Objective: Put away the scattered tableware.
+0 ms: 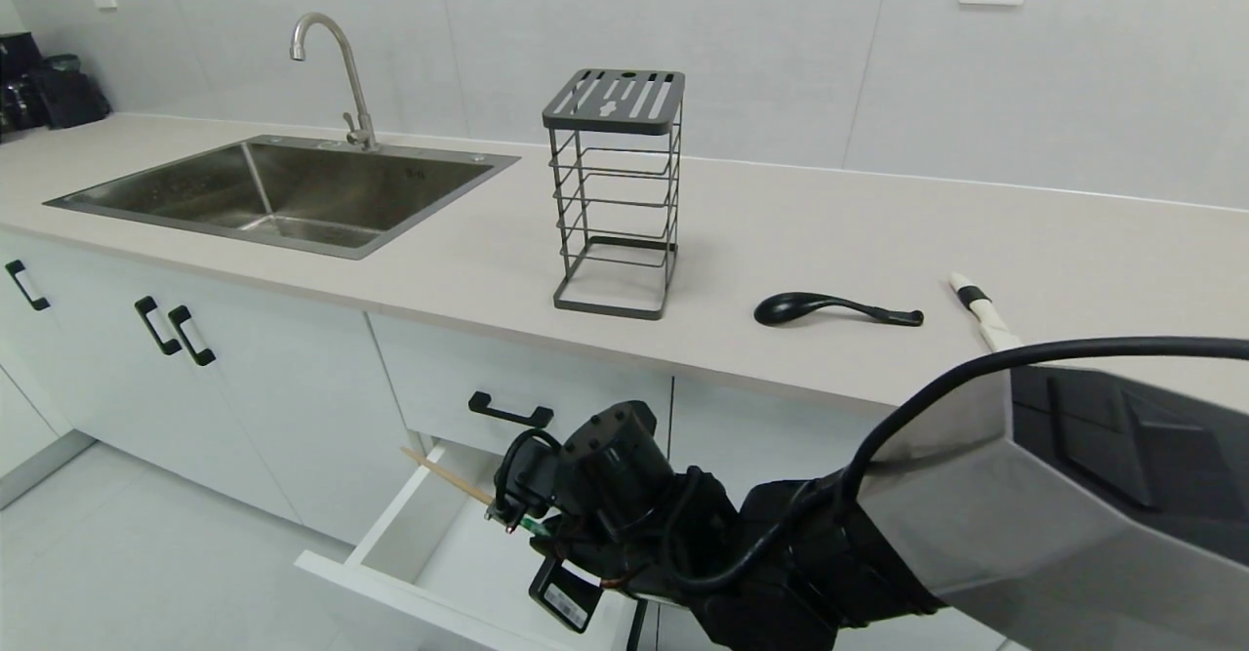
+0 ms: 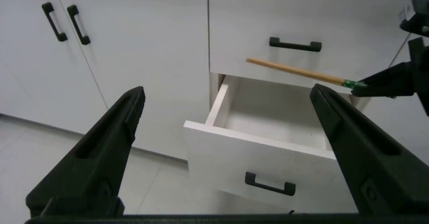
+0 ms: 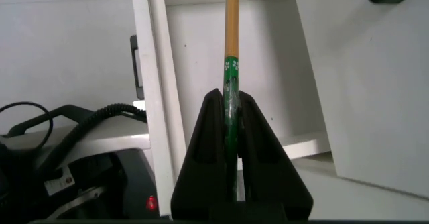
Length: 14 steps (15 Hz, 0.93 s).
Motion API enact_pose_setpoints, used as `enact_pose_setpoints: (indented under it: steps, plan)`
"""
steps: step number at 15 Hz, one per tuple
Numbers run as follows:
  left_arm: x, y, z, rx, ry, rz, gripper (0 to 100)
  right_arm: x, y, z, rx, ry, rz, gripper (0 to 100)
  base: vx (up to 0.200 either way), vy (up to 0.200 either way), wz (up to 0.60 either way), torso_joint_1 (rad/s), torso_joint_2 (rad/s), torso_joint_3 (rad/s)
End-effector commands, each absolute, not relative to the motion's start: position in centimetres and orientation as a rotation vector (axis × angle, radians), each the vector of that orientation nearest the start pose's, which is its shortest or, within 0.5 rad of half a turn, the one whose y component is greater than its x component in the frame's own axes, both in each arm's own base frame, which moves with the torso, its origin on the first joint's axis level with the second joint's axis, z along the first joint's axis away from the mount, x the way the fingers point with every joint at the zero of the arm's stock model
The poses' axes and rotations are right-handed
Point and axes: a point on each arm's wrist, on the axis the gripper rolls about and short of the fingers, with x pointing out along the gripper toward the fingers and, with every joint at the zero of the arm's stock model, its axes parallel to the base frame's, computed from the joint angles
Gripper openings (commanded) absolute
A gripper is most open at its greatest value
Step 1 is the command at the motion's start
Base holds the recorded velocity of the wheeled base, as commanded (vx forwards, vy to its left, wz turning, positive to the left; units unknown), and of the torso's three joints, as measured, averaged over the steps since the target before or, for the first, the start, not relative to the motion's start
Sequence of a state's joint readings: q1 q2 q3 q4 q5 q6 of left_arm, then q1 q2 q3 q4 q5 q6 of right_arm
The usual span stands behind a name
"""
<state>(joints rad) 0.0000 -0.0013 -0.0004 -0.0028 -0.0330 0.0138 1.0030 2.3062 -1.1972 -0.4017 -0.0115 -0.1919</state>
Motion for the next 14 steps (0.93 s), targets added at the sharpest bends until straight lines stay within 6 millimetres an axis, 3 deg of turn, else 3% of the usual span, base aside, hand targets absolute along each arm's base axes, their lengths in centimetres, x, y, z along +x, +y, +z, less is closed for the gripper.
enact_pose_setpoints:
  steps: [1, 14]
  plan:
    - [-2.3, -0.1, 7.6, 0.014, -0.003, -0.032, 100, 23.3, 36.2, 2.0, -0.554, 0.563, 1.017, 0, 0.000, 0.000, 0.00, 0.000, 0.00, 0.000]
    - [-2.3, -0.1, 7.6, 0.014, -0.003, -0.034, 100, 25.9, 37.4, -1.4, -0.561, 0.576, 0.988, 0, 0.000, 0.000, 0.00, -0.079, 0.15, 0.062]
